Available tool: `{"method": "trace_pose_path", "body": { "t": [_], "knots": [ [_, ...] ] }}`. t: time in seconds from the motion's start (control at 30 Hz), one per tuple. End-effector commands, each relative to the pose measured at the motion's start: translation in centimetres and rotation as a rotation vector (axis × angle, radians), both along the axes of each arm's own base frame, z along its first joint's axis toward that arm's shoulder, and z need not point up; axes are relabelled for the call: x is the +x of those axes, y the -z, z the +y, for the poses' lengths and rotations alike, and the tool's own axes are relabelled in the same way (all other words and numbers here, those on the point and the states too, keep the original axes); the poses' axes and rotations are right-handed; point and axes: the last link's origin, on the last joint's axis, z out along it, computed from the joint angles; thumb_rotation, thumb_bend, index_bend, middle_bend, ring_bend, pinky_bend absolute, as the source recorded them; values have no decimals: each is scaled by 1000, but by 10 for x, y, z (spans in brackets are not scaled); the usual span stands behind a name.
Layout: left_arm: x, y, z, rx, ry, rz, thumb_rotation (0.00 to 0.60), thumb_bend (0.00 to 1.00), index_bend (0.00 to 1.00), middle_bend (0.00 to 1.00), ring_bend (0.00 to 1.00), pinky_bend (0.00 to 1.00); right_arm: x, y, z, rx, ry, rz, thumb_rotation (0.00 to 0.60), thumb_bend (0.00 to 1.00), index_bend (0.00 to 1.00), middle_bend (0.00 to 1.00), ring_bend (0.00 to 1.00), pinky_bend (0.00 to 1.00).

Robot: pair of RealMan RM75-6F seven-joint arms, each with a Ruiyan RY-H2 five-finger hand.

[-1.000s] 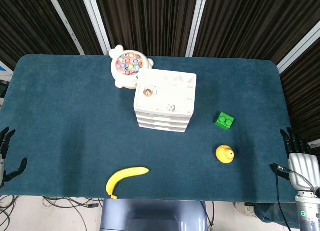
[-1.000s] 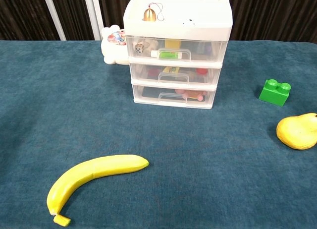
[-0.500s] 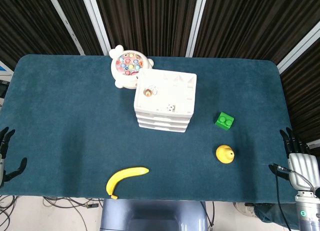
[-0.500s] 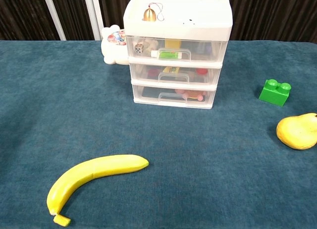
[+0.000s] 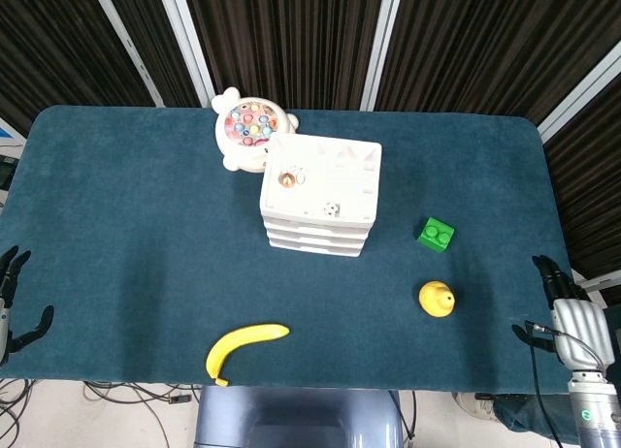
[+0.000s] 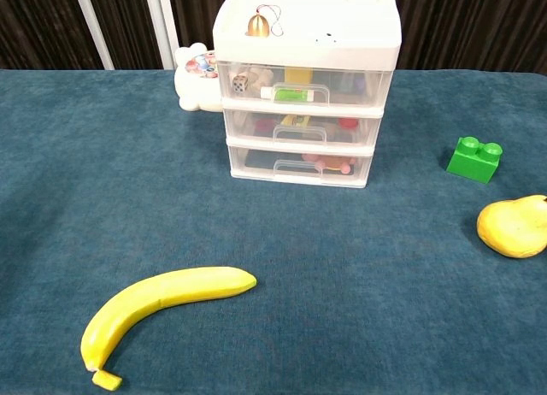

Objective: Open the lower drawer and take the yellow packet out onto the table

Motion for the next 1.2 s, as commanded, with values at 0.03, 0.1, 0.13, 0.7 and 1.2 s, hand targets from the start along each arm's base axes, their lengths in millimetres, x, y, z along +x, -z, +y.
{"method": "trace_pose_path", "body": {
  "t": [0.03,0.1,0.13,0.7,1.2],
  "knots": [
    [1,0,-1,-5,13,-7,600,354,45,0,0,0,8,9,0,133,26,-312,600,132,0,294,366,529],
    [0,1,-1,-10,10,-6,600,354,45,0,0,0,10,12,-4,192,35,-390,600,153,0,366,454,626],
    [0,1,-1,-11,7,-5,600,354,45,0,0,0,12,14,-7,230,36,-428,600,161,0,389,486,661],
    [-3,-3,1,-2,-12,-16,600,354,45,0,0,0,86,101,-43,626,-28,-781,600,303,0,692,761,893],
    [-5,-3,2,0,-29,-20,600,354,45,0,0,0,131,166,-71,641,26,-884,600,362,0,784,847,915]
  ]
}}
